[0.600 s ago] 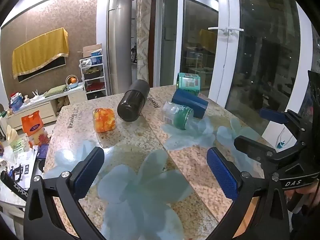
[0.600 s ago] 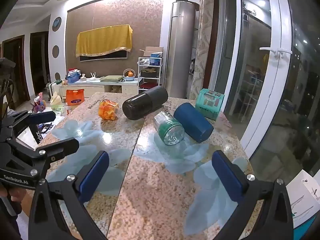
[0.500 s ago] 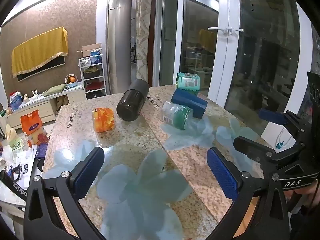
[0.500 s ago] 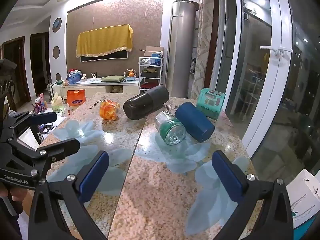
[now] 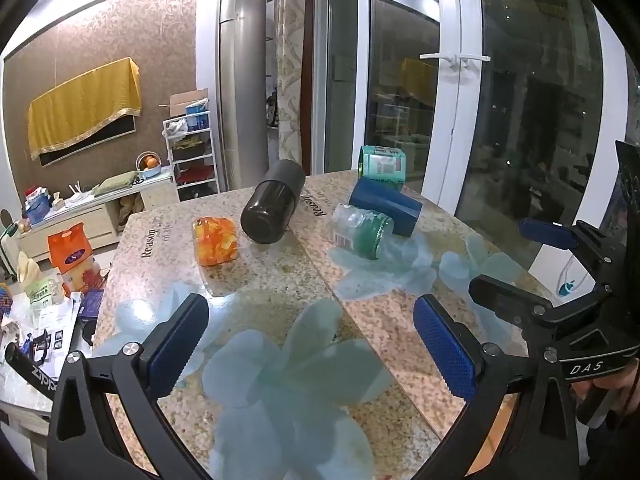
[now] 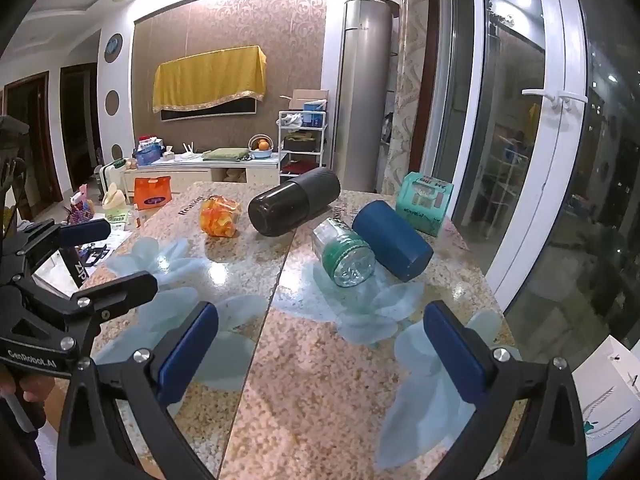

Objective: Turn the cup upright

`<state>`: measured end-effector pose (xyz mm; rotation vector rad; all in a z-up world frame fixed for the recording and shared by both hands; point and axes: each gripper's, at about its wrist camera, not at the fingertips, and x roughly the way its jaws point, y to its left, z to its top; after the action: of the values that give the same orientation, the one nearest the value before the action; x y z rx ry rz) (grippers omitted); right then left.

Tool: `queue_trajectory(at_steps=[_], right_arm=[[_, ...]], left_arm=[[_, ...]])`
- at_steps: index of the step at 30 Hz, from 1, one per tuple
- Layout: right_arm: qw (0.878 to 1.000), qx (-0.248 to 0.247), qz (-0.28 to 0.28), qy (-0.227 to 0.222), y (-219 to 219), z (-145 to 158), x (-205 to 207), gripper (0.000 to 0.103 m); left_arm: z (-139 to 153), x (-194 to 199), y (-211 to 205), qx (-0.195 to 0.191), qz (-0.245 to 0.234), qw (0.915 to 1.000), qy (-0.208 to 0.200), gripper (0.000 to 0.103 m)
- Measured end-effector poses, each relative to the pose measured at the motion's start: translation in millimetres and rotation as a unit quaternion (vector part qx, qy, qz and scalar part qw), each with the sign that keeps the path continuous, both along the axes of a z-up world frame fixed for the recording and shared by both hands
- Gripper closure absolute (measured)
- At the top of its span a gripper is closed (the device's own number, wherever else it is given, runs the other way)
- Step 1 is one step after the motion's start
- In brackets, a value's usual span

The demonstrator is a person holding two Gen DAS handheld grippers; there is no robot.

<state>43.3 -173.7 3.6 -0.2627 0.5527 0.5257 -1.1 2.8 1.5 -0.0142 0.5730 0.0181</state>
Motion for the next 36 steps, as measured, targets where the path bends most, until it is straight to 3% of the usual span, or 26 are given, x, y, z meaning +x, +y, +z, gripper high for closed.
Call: queue_trajectory(at_steps=[36], right_arm=[[1.0, -0.002, -0.008, 0.004, -6.6, -1.7, 2.4, 0.0]], left_arm=[[3.7, 0.2, -2.7, 0.005, -0.005, 1.0, -0.006, 0.0]])
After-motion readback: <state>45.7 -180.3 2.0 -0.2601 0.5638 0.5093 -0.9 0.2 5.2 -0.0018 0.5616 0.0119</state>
